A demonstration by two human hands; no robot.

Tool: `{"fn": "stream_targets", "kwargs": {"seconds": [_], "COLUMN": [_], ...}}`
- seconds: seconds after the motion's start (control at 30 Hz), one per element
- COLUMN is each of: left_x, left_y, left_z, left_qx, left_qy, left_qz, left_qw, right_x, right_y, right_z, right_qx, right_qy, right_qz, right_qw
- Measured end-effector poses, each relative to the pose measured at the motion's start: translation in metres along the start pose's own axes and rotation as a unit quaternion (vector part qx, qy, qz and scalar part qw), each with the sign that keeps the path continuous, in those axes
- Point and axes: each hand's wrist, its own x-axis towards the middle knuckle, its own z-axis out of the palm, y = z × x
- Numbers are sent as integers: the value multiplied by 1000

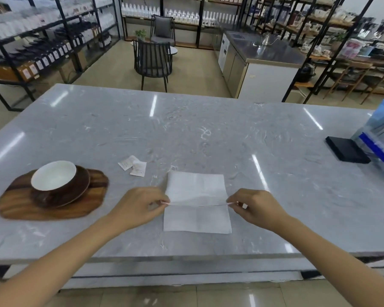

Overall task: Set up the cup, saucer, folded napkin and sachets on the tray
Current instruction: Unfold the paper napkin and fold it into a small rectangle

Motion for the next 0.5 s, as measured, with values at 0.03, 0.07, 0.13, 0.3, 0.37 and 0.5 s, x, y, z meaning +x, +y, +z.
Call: {"fn": "stream_targets", "kwargs": {"seconds": [0.03, 0.07, 0.13, 0.3, 0.37, 0.5], "left_x": [-9, -17, -29, -47, -51, -56], "left_y": [0, 0, -3, -7, -5, -3], "left_z": [5, 10, 20, 45, 55, 67], "left_qx": [4, 7, 14, -5, -13, -22], "left_qy": [-9, -21, -37, -56, -54, -45], "left_qz": [0, 1, 3, -30, -33, -47], "left_qw": [1000, 1000, 999, 998, 998, 998], "right_x": [-8, -16, -29, -49, -52, -56], "right_y": [-1, -2, -2, 1, 2, 4], "right_z": [9, 18, 35, 62, 66, 68], "right_qx": [9, 17, 28, 32, 35, 34], "right_qy": [-10, -17, -27, -33, -22, -8], "right_qz": [1, 3, 9, 42, 47, 44], "right_qw": [1000, 1000, 999, 998, 998, 998]}}
